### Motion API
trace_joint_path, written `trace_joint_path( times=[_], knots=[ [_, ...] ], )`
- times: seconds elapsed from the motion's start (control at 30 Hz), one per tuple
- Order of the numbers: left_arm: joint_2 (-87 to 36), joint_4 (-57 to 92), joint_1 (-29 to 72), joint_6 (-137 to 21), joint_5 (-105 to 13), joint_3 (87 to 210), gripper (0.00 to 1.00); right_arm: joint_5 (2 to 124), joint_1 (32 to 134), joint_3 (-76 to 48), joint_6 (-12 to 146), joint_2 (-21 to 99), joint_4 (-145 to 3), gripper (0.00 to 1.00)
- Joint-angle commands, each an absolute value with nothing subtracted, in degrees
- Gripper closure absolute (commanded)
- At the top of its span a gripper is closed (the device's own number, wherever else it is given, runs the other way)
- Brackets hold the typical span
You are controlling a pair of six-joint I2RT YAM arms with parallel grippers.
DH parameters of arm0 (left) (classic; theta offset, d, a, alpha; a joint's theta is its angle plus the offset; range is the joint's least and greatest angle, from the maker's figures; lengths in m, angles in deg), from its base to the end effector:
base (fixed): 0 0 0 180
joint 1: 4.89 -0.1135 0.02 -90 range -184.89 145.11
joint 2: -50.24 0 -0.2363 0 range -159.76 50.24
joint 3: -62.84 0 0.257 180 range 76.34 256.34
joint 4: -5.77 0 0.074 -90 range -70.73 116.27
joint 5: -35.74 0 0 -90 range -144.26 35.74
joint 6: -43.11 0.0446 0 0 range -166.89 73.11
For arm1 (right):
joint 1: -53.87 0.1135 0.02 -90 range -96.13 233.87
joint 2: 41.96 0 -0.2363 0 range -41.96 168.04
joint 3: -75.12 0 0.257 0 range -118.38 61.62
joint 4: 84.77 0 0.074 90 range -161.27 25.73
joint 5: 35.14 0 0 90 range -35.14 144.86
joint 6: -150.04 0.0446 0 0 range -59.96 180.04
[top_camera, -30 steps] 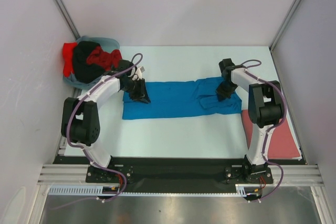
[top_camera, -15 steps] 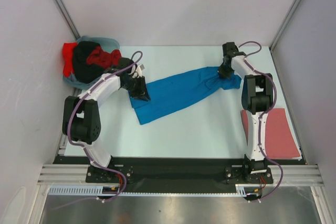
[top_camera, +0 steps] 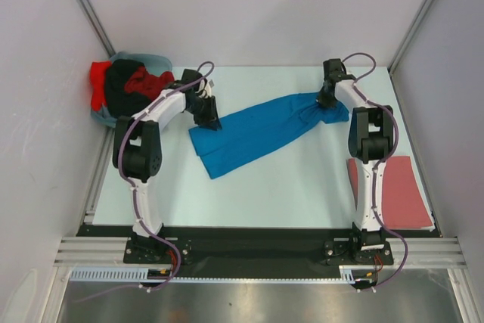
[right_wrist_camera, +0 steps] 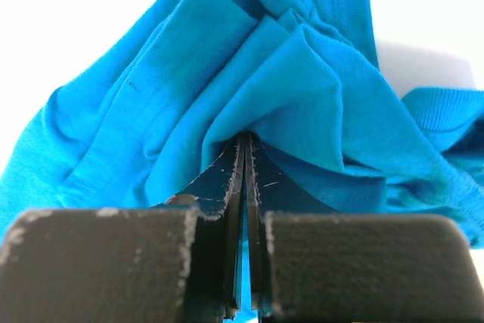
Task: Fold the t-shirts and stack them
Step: Fold the tshirt
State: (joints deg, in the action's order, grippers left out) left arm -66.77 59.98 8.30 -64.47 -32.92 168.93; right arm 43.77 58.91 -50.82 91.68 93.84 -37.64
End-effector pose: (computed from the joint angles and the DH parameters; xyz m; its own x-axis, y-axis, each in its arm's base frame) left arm 0.4133 -0.1135 0.1705 -0.9513 -0.0660 -0.3012 0.0779 0.8937 -0.4418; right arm 0.5056 0.0360 0.1355 -0.7016 0.4549 -0.5484 0.4537 0.8787 0.1485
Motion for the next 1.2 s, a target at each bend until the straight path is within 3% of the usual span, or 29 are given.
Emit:
trace_joint_path(
  times=[0.0, 0.3, 0.43, 0.53, 0.67, 0.77, 0.8, 0.9, 1.17],
  knots=[
    [-67.4, 61.7, 10.1, -63.3, -33.0, 169.6, 0.7, 41.8, 55.7, -49.6, 84.4, 91.7, -32.3, 1.0],
    [-68.8, 61.7, 11.5, -63.0, -36.9, 167.0, 0.7, 42.6, 55.4, -48.4, 80.3, 84.5, -29.4, 0.9],
    [-66.7, 61.6, 11.5, -63.8, -37.7, 167.0, 0.71, 42.8, 56.0, -49.2, 81.2, 81.1, -26.1, 0.8],
    [-63.3, 61.7, 11.5, -64.5, -38.5, 167.2, 0.7, 43.5, 58.1, -48.3, 81.9, 77.9, -24.6, 0.73],
    [-57.4, 61.9, 11.5, -65.2, -40.5, 166.4, 0.7, 48.6, 64.5, -44.9, 83.6, 75.5, -25.3, 0.71],
    [-54.4, 62.3, 11.4, -65.7, -42.2, 165.2, 0.69, 53.0, 72.1, -41.7, 85.0, 75.0, -29.0, 0.78],
    [-52.6, 62.3, 11.4, -65.9, -42.5, 164.4, 0.69, 54.3, 75.9, -41.3, 85.4, 75.3, -31.3, 0.87],
    [-49.6, 62.4, 11.3, -66.7, -43.3, 162.0, 0.69, 57.1, 80.3, -41.2, 86.7, 77.3, -34.5, 0.99],
    [-41.1, 61.9, 11.2, -68.3, -44.3, 153.8, 0.68, 58.6, 90.5, -43.9, 86.1, 84.6, -36.8, 1.0]
  ],
)
